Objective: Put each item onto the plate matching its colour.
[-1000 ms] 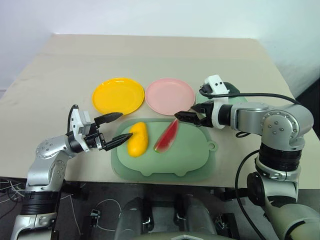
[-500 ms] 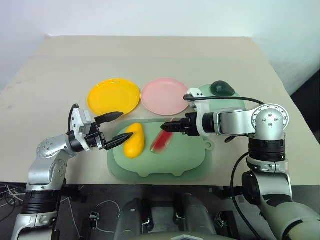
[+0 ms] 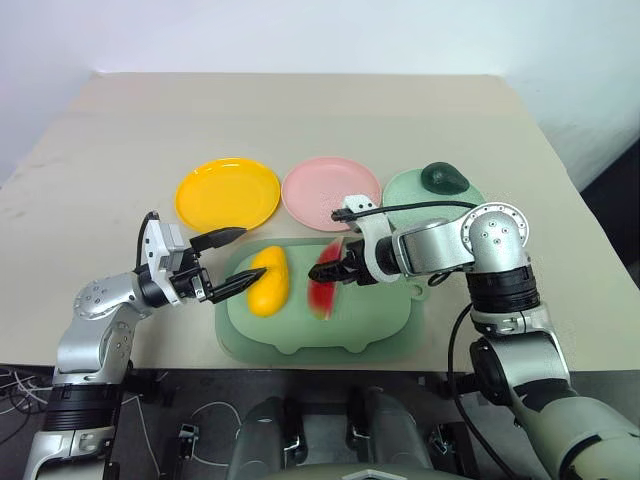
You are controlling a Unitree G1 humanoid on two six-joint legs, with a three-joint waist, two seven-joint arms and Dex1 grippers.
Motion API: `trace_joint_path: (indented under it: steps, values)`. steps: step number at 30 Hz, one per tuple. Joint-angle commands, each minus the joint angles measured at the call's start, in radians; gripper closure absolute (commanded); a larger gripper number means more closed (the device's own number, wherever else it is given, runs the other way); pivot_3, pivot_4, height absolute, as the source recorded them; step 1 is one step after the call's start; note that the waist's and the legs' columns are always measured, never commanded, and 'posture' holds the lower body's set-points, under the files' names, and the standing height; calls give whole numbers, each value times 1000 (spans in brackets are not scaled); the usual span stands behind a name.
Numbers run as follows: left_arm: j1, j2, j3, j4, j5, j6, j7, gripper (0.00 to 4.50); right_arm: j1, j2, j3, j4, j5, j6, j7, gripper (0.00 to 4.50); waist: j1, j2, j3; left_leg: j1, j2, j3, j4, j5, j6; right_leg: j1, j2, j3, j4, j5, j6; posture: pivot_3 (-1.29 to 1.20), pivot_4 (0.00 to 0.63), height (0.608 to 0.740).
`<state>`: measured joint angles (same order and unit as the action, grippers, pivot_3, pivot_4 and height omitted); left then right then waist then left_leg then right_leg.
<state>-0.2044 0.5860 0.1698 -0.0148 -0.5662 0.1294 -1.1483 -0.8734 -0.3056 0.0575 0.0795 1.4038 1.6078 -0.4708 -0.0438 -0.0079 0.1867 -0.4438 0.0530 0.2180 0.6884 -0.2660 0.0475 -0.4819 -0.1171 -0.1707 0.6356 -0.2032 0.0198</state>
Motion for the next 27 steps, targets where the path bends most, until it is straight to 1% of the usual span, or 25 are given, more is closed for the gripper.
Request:
trace_joint_path:
  steps: [1, 5, 9, 16, 20, 27]
  values:
    - [1, 4, 11, -17, -2, -9, 4, 0, -31, -10, 55, -62, -54, 7, 57, 22, 0, 0, 0, 0, 0, 0, 0, 0, 0, 0, 0, 0, 0, 0, 0, 0, 150, 696]
    - [-1, 1, 10, -17, -1, -9, 8, 0, -40, -31, 116, -117, -138, 7, 142, 22, 1, 0, 0, 0, 0, 0, 0, 0, 0, 0, 0, 0, 0, 0, 0, 0, 150, 696]
    - [-2, -1, 8, -18, -2, -9, 11, 0, -42, -42, 145, -166, -216, 7, 235, 22, 0, 0, 0, 0, 0, 0, 0, 0, 0, 0, 0, 0, 0, 0, 0, 0, 150, 696]
    - [-5, 0, 7, -18, -4, -7, 13, 0, -12, -98, 221, -286, -362, -28, 406, 22, 0, 0, 0, 0, 0, 0, -1, 0, 0, -1, -1, 0, 0, 0, 0, 0, 150, 696]
    - [-8, 4, 8, -12, -4, -7, 9, 0, -5, -105, 231, -308, -434, -36, 476, 22, 1, 0, 0, -1, 0, 0, -1, 0, 0, -1, -1, 0, -1, 0, 0, 0, 150, 696]
    - [-15, 12, 15, 5, -1, -12, -3, 0, 6, -70, 224, -338, -506, 7, 539, 22, 0, 0, 0, -1, 0, 0, -2, 0, -1, -2, -1, 0, -1, 0, 0, 0, 150, 696]
